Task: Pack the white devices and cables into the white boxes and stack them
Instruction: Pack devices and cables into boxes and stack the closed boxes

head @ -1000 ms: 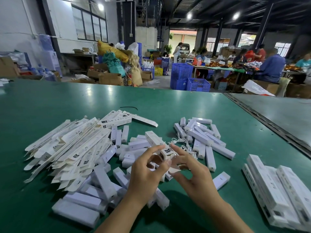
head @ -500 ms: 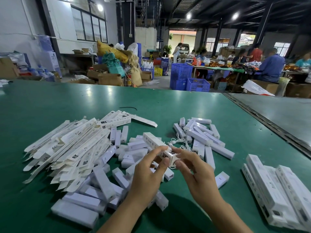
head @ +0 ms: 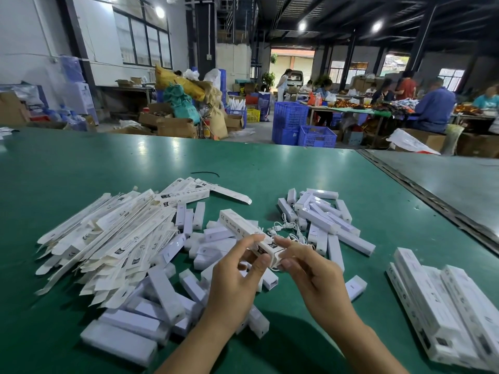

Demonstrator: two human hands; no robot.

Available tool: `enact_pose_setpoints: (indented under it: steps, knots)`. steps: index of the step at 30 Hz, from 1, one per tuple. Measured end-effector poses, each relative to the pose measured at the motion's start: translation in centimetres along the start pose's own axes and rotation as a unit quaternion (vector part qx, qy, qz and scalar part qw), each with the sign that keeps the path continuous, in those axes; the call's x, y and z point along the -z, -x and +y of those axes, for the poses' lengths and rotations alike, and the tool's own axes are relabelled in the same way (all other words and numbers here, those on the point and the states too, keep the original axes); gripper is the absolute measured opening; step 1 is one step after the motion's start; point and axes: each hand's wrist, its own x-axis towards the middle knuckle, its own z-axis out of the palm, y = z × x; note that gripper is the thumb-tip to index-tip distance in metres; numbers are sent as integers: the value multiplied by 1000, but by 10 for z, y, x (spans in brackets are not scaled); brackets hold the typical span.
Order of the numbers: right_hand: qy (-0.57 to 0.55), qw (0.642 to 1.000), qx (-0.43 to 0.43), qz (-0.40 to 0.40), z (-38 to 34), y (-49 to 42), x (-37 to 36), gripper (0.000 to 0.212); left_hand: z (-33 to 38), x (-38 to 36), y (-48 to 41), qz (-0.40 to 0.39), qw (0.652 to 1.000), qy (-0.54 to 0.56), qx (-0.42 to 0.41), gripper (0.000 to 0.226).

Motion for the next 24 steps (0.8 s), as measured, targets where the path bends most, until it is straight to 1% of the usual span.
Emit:
enact_pose_setpoints:
  steps: [4, 5, 8, 10, 13, 16, 20, 22, 24]
  knots:
    - [-11, 1000, 0, 4, 3, 0, 0, 8, 2, 0, 1, -8, 1000, -3, 5, 30]
    - [-15, 1000, 0, 5, 3, 0, 0, 8, 3, 0, 1, -10, 1000, -4, 7, 33]
    - [-32, 999, -17, 6, 0, 1, 3, 7, 6, 2, 3, -17, 1000, -15, 2, 59]
    - [-48, 998, -27, 7, -4, 0, 4, 11, 7, 3, 4, -17, 1000, -20, 1, 66]
    - [-76, 996, -46, 8, -9, 1, 3, 20, 6, 2, 4, -17, 999, -27, -1, 54]
    - [-100, 992, -80, 17, -11, 1, 3, 20, 5, 1, 4, -18, 999, -37, -7, 47]
    - [-118, 982, -147, 20, -10, 3, -1, 22, 2, -1, 3, -12, 999, -41, -16, 30]
    - [-162, 968, -189, 14, -13, 3, -4, 17, -1, -2, 2, -9, 997, -66, -36, 36]
    - [-217, 945, -245, -8, -16, 1, -7, 22, -3, -2, 2, -26, 992, -108, -67, 43]
